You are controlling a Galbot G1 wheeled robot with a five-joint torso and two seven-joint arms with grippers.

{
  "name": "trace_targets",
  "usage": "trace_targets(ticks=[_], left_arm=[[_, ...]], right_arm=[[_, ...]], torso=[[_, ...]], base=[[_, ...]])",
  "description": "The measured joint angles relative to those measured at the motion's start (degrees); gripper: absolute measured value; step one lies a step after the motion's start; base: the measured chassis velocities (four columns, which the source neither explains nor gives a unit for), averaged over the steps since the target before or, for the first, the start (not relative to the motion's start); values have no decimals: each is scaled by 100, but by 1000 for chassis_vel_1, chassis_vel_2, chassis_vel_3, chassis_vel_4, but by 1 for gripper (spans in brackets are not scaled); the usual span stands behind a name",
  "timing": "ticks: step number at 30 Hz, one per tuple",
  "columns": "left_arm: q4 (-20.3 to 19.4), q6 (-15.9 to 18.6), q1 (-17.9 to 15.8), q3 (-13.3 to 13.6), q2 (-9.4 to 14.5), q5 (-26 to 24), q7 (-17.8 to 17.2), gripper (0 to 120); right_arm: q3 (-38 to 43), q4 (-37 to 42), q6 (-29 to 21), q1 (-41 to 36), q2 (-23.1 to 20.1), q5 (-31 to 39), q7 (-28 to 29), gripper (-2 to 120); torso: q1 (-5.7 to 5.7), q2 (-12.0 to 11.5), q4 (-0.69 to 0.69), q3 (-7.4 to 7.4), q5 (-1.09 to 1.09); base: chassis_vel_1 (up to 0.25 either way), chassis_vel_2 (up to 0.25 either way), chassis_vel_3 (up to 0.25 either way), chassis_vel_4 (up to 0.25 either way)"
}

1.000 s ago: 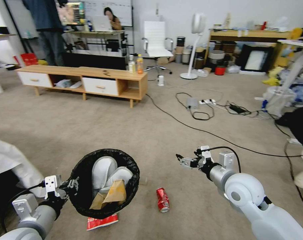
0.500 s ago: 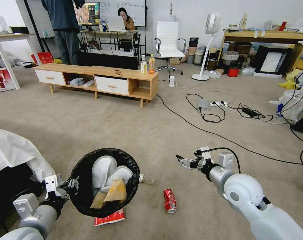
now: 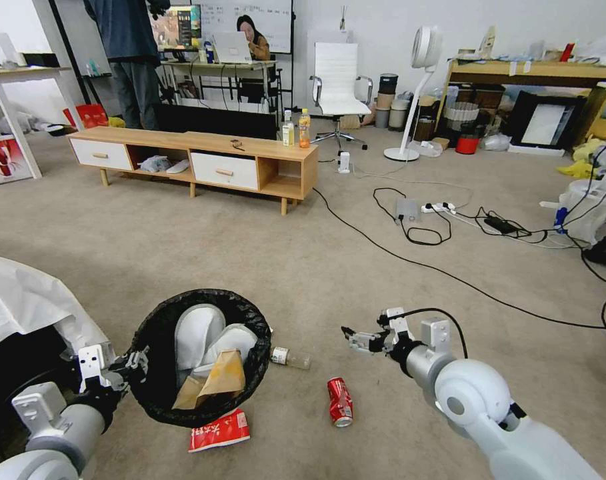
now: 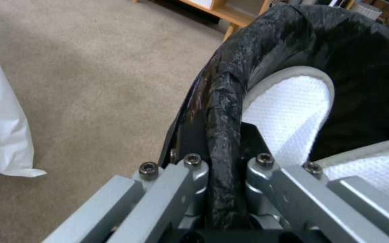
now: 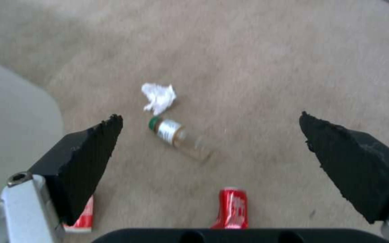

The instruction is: Pick up the trash bin and place the garbage on the floor into it.

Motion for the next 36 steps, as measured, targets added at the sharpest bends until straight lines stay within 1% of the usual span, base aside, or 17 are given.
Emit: trace_targets(ticks=[5, 10, 15, 18, 22, 24, 25, 27, 28, 29, 30, 31, 33, 34, 36], left_arm=[[8, 2, -9, -44, 10, -61, -8, 4], [17, 35, -41, -184, 16, -218, -35, 4], [15, 45, -36, -211, 26, -244, -40, 4], [-3, 49, -30, -242, 32, -258, -45, 4], [-48, 63, -31, -241, 35, -268, -57, 4], [-72, 70, -18, -210, 26, -274, -61, 4], [-72, 70, -18, -210, 26, -274, -61, 4], [-42, 70, -15, -189, 20, -256, -61, 4], [-42, 70, -15, -189, 20, -256, -61, 4], [-24, 70, -13, -179, 21, -228, -65, 4], [-23, 71, -12, -175, 22, -218, -67, 4], [-23, 71, -12, -175, 22, -218, -67, 4], [-25, 72, -8, -169, 13, -215, -69, 4], [-25, 72, -8, -169, 13, -215, -69, 4], [-23, 73, 22, -166, -7, -183, -66, 4]], right_arm=[[-266, -271, 80, -4, 51, -51, -2, 100], [-534, -726, 248, 18, 77, 11, -95, 100], [-623, -1017, 304, 43, 115, 5, -143, 100], [-718, -1525, 380, 194, 265, 3, -202, 100], [-793, -1805, 388, 360, 361, 89, -205, 100], [-879, -2201, 389, 580, 525, 230, -210, 100], [-879, -2201, 389, 580, 525, 230, -210, 100], [-928, -2532, 398, 678, 664, 222, -221, 100], [-928, -2532, 398, 678, 664, 222, -221, 100], [-970, -2860, 458, 750, 838, 129, -243, 100], [-992, -3040, 498, 780, 951, 69, -257, 100], [-992, -3040, 498, 780, 951, 69, -257, 100], [-1070, -3359, 550, 852, 1128, -47, -300, 100], [-1070, -3359, 550, 852, 1128, -47, -300, 100], [-1137, -3722, 627, 984, 1360, -279, -427, 100]], torso=[[0, 0, 0, 0, 0], [0, 0, 1, 0, 1], [0, 0, 1, 0, 1], [0, 0, 0, 0, 1], [0, 0, 0, 0, 0], [0, 0, 2, 0, -1], [0, 0, 2, 0, -1], [0, 0, 1, 0, 1], [0, 0, 1, 0, 1], [0, 0, -1, 0, -1], [0, 0, 0, 0, 0], [0, 0, 0, 0, 0], [0, 0, 0, 0, -1], [0, 0, 0, 0, -1], [0, 0, -1, 0, 0]], base=[[0, 0, 0, 0], [0, 0, 0, 0], [0, 0, 0, 0], [0, 0, 0, 0], [0, 0, 0, 0], [0, 0, 0, 0], [0, 0, 0, 0], [0, 0, 0, 0], [0, 0, 0, 0], [0, 0, 0, 0], [0, 0, 0, 0], [0, 0, 0, 0], [0, 0, 0, 0], [0, 0, 0, 0], [0, 0, 0, 0]])
